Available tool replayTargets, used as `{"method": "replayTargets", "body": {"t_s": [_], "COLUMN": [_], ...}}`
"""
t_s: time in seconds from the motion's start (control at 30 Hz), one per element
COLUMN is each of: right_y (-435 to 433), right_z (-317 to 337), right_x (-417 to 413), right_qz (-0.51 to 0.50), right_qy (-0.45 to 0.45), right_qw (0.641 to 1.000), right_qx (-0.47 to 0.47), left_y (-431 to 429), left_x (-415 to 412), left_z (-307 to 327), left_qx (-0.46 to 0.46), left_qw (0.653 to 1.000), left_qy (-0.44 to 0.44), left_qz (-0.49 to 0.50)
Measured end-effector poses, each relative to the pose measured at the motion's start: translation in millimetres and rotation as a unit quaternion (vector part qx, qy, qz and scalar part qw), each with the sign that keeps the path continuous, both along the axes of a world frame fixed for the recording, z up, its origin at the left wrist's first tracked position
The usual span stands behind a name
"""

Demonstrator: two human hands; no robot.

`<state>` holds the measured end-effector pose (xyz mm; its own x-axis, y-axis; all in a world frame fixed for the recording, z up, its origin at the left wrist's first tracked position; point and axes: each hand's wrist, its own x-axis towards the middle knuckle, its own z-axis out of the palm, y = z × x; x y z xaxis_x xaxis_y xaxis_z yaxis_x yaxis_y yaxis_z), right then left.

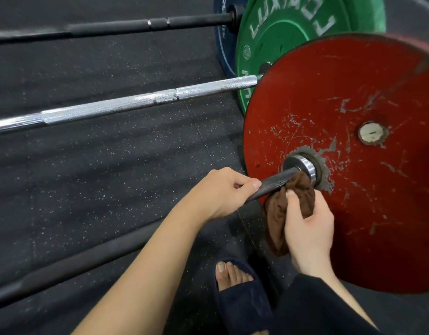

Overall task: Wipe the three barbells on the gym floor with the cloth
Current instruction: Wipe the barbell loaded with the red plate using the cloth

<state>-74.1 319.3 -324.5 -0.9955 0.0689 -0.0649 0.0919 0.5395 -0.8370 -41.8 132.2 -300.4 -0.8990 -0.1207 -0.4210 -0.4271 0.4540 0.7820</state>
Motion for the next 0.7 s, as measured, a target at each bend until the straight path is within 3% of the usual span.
{"method": "replayTargets", "body": {"t_s": [0.23,0.43,0.7], "right_y": [-18,-5,-25], "right_z": [-9,4,-6], "right_x": [44,17,53], "right_qz": [0.179,0.051,0.188], "right_qy": [-0.028,-0.004,-0.048], "right_qw": [0.983,0.999,0.981], "right_qx": [0.008,0.008,0.023], "left_y": [-2,-2,-5], "left_x": [-3,1,6], "left_z": [-4,-2,2], "left_qx": [0.011,-0.002,-0.025], "left_qw": [1.000,1.000,0.999], "left_qy": [0.008,0.009,0.010], "left_qz": [-0.002,0.000,0.024]}}
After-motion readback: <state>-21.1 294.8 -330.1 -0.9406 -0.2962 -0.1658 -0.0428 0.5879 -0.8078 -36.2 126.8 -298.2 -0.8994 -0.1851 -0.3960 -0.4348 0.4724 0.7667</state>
